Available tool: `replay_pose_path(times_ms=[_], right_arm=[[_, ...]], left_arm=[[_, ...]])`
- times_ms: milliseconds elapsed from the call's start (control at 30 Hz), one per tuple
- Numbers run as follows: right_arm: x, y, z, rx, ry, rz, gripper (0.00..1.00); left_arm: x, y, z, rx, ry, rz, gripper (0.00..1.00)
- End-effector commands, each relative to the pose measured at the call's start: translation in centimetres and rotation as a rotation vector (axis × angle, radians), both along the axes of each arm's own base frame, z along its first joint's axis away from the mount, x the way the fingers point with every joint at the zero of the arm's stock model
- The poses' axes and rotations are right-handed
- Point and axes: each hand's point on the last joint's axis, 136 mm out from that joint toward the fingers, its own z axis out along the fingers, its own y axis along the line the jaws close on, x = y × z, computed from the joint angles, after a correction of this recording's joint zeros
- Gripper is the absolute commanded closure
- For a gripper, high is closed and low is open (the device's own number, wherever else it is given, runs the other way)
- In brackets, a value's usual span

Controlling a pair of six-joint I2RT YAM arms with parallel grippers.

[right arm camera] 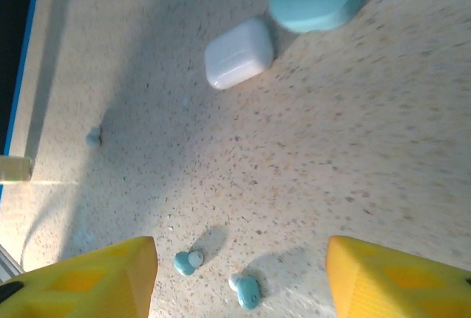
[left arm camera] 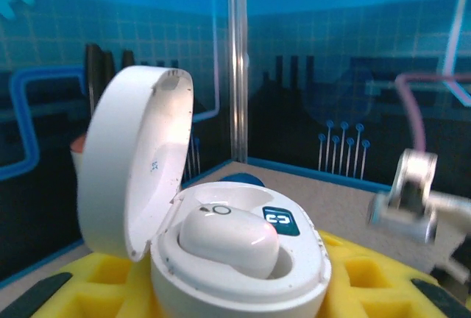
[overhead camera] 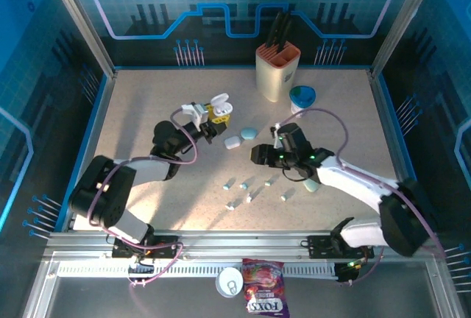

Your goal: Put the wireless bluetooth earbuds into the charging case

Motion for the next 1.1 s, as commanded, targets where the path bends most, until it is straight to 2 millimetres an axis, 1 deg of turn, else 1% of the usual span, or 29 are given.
replay_pose_path(times_ms=[0,67,133,200,233,300,433,533,733,800,833,867,1067], right_arm=[[0.6,5.4,1.7,0.046,-0.088,0.164,0.37],[0.7,8.2,1.2,0.024,-0.1,0.242,0.36],[0.2,11.0,0.2,0.007,-0.104,0.336,0.36],[-0.3,13.5,-0.9,-0.031,-0.121,0.427,0.37],[-0.5,14.5,-1.8,-0.064,-0.121,0.467,0.37],[-0.8,16.2,-2.9,-0.119,-0.126,0.526,0.38],[-1.0,19.6,-4.2,-0.185,-0.15,0.614,0.4],[-0.8,21.4,-5.6,-0.237,-0.16,0.655,0.45],[-0.4,24.1,-7.6,-0.305,-0.148,0.687,0.52],[-0.1,24.8,-7.8,-0.313,-0.142,0.679,0.54],[0.0,25.2,-7.7,-0.315,-0.141,0.678,0.54],[0.1,25.4,-8.5,-0.326,-0.131,0.68,0.55],[0.3,27.0,-9.9,-0.35,-0.105,0.693,0.55]], left_arm=[[0.0,0.9,2.8,0.009,-0.002,0.011,0.64],[0.4,1.6,4.0,0.021,0.004,0.042,0.64],[1.3,3.0,5.2,0.006,0.056,0.085,0.64],[1.8,4.1,6.3,-0.007,0.074,0.101,0.64],[2.1,4.7,6.8,-0.008,0.078,0.119,0.64],[2.8,5.9,7.5,-0.016,0.1,0.154,0.64],[3.4,8.2,9.4,-0.064,0.115,0.205,0.64],[3.5,9.0,10.3,-0.073,0.116,0.222,0.64],[3.6,9.5,10.4,-0.088,0.137,0.234,0.64],[3.5,9.6,10.3,-0.086,0.139,0.238,0.64],[3.5,9.6,10.3,-0.085,0.14,0.24,0.64],[3.5,9.6,10.2,-0.083,0.141,0.241,0.64],[3.4,9.6,9.9,-0.07,0.152,0.236,0.64]])
